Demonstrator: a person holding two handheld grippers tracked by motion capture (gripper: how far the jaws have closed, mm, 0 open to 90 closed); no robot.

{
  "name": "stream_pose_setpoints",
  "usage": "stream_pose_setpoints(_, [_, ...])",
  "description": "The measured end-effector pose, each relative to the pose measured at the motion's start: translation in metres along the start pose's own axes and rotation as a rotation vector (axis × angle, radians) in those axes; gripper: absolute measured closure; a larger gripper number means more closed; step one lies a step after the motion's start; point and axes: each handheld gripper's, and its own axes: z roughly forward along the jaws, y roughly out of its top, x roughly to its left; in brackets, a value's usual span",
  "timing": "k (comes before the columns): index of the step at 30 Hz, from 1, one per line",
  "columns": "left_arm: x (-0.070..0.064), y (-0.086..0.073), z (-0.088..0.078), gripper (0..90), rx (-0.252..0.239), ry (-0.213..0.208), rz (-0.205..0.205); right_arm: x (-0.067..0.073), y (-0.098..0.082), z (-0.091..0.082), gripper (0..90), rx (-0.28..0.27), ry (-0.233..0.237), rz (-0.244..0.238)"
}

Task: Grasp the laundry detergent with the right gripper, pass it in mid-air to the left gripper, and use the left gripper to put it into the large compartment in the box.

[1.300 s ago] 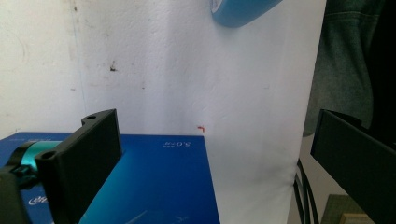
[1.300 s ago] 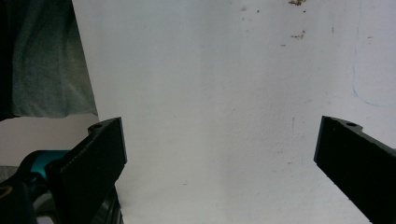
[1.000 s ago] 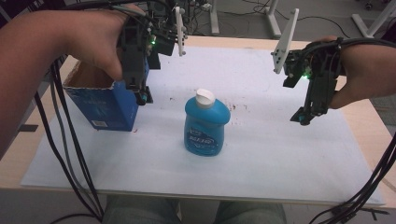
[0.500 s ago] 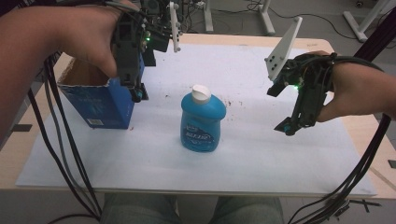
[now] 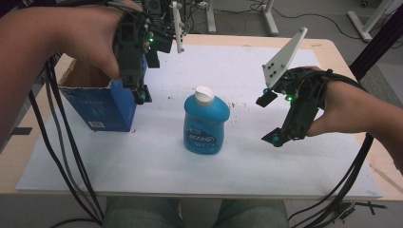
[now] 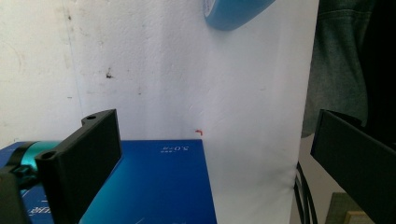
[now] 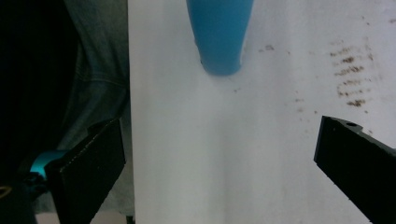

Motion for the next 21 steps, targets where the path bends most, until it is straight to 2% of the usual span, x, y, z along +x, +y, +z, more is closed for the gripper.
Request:
stream_pose_setpoints(7, [0.0,0.001,0.0,1.8,0.001,-0.001,-0.001,0.002,0.0,0.012,1.3,-0.049,0.012,0.007])
stream_pose_setpoints(12, [-0.001,0.001,0.0,1.8,-0.009,-0.005,0.004,0.003,0.0,0.025,1.3,-0.114,0.028,0.008])
stream_pose_setpoints(21, [-0.001,0.0,0.0,1.8,-0.009,-0.004,0.003,0.002,0.0,0.042,1.3,-0.185,0.02,0.032])
